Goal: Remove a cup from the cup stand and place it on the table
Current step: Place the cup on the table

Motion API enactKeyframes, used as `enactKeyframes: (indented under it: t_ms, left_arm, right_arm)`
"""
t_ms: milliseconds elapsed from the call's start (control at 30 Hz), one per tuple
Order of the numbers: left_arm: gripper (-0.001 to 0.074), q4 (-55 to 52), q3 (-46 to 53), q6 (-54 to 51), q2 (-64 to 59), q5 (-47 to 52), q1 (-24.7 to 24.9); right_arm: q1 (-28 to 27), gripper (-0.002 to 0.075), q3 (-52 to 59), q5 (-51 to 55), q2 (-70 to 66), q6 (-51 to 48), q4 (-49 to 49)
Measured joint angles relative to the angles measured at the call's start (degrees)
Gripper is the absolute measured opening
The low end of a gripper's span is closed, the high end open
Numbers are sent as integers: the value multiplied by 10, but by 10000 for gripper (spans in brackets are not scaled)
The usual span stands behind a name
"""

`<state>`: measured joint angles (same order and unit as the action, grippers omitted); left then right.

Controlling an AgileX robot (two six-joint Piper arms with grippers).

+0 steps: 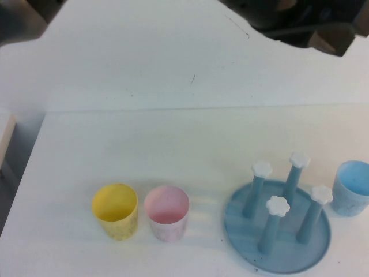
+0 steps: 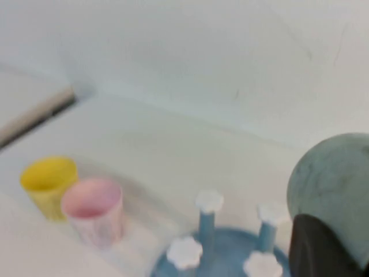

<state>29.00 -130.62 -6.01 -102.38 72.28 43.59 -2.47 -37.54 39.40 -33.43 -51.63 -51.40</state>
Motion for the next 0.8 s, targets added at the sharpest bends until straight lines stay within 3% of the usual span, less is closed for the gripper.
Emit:
enactKeyframes:
  t_ms: [200,600,800]
  left_arm:
    - [1,-106,112,5,71,0,23]
    - [-1,-200,395,3,214,1,23]
    - [-1,-231,474,16,272,0,23]
  right_arm:
    - [0,21,-61,98,-121,53,158]
    - [2,21,-71,122,-316,61,224]
    - [49,20,-72,76,-384,67,239]
